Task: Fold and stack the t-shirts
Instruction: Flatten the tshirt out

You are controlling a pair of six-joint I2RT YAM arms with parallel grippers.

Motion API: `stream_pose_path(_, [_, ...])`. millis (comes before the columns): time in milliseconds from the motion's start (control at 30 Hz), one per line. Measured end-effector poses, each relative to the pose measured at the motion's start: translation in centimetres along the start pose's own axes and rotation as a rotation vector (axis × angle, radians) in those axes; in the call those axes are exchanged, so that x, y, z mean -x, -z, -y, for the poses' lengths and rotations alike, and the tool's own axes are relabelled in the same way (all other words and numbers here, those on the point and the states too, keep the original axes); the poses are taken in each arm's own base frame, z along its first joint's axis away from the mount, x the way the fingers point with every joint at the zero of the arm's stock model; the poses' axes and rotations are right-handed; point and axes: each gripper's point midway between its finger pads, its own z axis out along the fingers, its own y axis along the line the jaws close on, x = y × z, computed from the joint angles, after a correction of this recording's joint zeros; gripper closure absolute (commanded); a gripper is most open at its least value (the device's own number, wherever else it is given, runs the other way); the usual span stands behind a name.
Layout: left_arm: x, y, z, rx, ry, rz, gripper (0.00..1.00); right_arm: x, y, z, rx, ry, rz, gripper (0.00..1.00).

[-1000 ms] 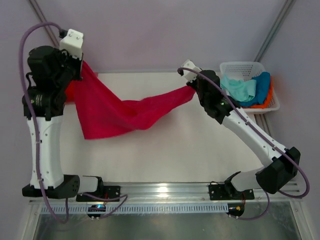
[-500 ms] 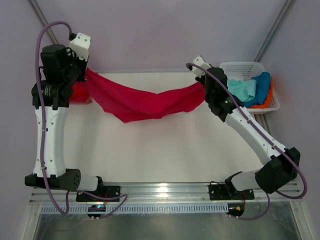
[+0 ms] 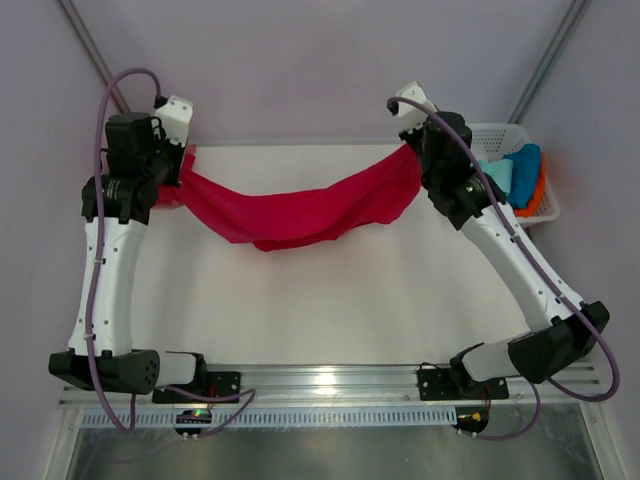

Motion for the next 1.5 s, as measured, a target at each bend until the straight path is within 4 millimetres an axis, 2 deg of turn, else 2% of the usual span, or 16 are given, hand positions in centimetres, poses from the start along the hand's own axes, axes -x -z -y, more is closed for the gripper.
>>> stream_pose_path(133, [3.3,1.4,-1.3,0.037,0.059,0.093,1.00,5.8,1.4,5.0,-0.058,-0.126,0.118,0.97])
stream_pose_path(233, [6.0,3.4,-2.4,0.070,0.114,0.194,1.00,8.9,3.3,7.8,-0.071,-0.210,0.210,0.97])
stream_pose_path(367, [7.7,6.7,-3.2,0.092,0.170,0.287,1.00,10.5,5.8,9.1,-0.027,-0.271,0.276,0.97])
stream_pose_path(500, [8.4,10.3,-3.4,0.097,0.207,0.364,1.00,11.5,8.9,9.5,0.066,-0.315,0.338,0.97])
stream_pose_path(567, [8.4,12.6,-3.4,0.099,0.227,0.404,1.00,12.0,11.3,9.9,0.125,-0.333,0.384,0.97])
stream_pose_path(600, [8.4,13.9,-3.4,0.099,0.235,0.429,1.00,12.3,13.3,10.1,0.169,-0.341,0.422,0.97])
stream_pose_path(667, [8.0,16.8,-3.4,0.104,0.250,0.482,1.00,12.7,16.0,10.9,0.209,-0.357,0.480,0.97])
stream_pose_path(867, [5.0,24.3,-2.3,0.104,0.263,0.613,1.00,12.9,25.7,13.2,0.315,-0.393,0.686,0.97])
stream_pose_path(967, [2.8,24.9,-1.3,0.098,0.257,0.613,1.00,12.1,29.5,13.3,0.361,-0.403,0.765,0.97])
stream_pose_path(1033, [1.0,23.0,-0.4,0.081,0.250,0.558,1.00,11.4,30.3,12.9,0.376,-0.407,0.775,0.97])
stream_pose_path(1133, [-2.0,17.7,1.7,0.020,0.236,0.407,1.00,10.5,28.2,11.2,0.388,-0.405,0.720,0.97])
stream_pose_path(1233, [-4.9,12.6,3.8,-0.047,0.228,0.256,1.00,8.9,22.9,7.3,0.410,-0.392,0.582,0.97])
stream_pose_path(1267, [-5.9,10.7,4.6,-0.071,0.225,0.204,1.00,8.2,20.8,5.7,0.420,-0.384,0.526,0.97])
stream_pose_path(1367, [-7.6,6.9,6.1,-0.121,0.223,0.110,1.00,5.7,14.6,0.4,0.453,-0.361,0.360,0.97])
stream_pose_path(1433, [-8.8,4.7,7.0,-0.145,0.224,0.058,1.00,3.5,10.7,-3.7,0.488,-0.342,0.245,0.97])
stream_pose_path(1500, [-9.7,2.9,7.7,-0.165,0.224,0.030,1.00,0.9,7.8,-7.6,0.527,-0.317,0.140,0.97])
